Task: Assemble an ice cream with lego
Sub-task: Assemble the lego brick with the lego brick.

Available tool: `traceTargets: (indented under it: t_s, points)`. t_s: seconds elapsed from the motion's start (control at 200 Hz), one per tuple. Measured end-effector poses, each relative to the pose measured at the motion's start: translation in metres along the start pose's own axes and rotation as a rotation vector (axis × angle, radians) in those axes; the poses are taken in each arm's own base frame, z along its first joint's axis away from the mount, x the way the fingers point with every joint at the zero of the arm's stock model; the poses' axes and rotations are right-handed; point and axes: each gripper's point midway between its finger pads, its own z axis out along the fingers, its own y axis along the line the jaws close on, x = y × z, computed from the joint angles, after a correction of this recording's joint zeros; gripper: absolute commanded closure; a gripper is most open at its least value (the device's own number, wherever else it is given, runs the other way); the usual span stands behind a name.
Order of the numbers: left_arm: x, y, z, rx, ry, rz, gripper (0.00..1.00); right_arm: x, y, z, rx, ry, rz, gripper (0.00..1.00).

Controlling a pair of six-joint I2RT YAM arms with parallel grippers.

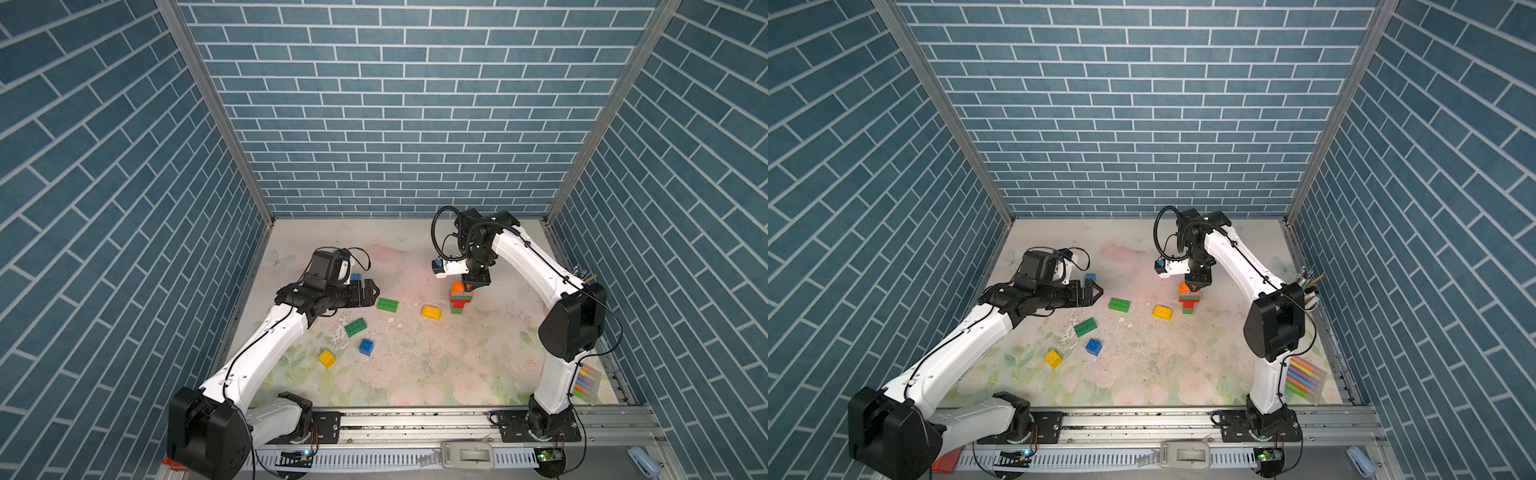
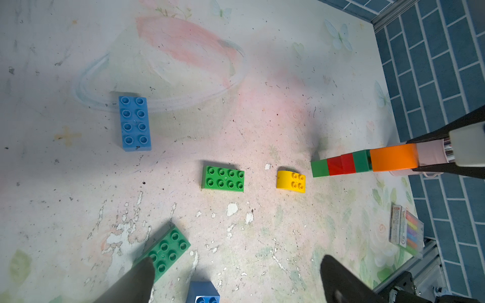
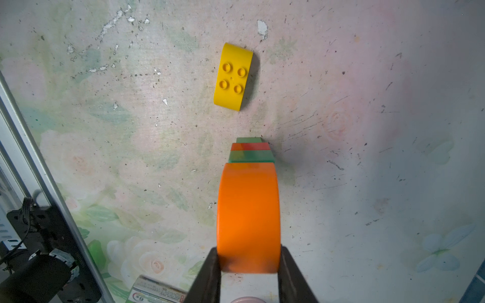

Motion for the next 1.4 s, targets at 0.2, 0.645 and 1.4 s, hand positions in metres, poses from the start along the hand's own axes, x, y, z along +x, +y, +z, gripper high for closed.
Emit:
traceTargets:
  t_s: [0.2,0.645,1.4]
  points:
    - [-0.001,0.001,0.0,0.0,-0.001,-0.004,0.0,0.0,-0.001,0.001,0.002,0.002,0.0,1.0]
    - [-0.001,0.001,-0.001,0.009,0.0,-0.002,0.0,0.001,0.0,0.008,-0.005,0.003,0.002,1.0]
    - [-0.002,0.003,-0.002,0.007,-0.002,0.002,0.0,0.002,0.0,0.017,-0.05,0.024,0.011,1.0]
